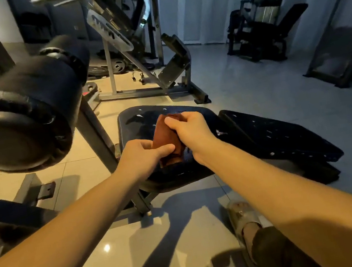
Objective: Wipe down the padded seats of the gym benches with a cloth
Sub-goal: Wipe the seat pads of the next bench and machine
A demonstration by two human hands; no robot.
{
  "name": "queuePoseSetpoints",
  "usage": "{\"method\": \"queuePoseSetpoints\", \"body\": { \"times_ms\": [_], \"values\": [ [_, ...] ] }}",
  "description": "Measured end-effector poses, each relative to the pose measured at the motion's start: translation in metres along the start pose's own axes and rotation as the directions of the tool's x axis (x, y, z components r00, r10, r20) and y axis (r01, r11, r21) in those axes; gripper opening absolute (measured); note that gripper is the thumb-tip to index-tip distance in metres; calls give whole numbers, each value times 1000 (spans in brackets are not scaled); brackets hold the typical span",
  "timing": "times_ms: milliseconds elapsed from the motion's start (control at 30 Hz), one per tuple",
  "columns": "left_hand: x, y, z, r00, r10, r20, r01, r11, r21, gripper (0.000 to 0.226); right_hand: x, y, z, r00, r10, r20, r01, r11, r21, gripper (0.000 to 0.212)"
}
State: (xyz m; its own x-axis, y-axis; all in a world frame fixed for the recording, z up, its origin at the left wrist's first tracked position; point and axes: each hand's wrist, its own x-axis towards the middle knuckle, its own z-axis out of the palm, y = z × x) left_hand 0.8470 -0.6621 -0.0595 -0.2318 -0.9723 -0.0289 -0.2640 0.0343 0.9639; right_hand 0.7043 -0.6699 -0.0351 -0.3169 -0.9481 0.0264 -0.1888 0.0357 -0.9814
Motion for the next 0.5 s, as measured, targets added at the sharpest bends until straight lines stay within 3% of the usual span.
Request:
{"method": "queuePoseSetpoints", "body": {
  "times_ms": [167,267,333,400,500],
  "values": [
    [36,-13,10,977,4,-213,17,995,96,28,74,7,26,992,-112,53,121,969,-217,30],
    [53,-11,8,978,-20,-210,50,989,137,24,107,8,25,964,-159,215,222,925,-310,37],
    [60,-12,2,982,-11,-190,73,944,321,24,122,15,19,915,-167,367,308,876,-370,31],
    [62,-15,-7,980,35,-197,87,812,577,19,133,29,16,851,-174,496,416,800,-432,23],
    [63,-22,-24,969,51,-241,126,740,661,7,146,46,21,744,-198,638,597,624,-503,12]
  ]
}}
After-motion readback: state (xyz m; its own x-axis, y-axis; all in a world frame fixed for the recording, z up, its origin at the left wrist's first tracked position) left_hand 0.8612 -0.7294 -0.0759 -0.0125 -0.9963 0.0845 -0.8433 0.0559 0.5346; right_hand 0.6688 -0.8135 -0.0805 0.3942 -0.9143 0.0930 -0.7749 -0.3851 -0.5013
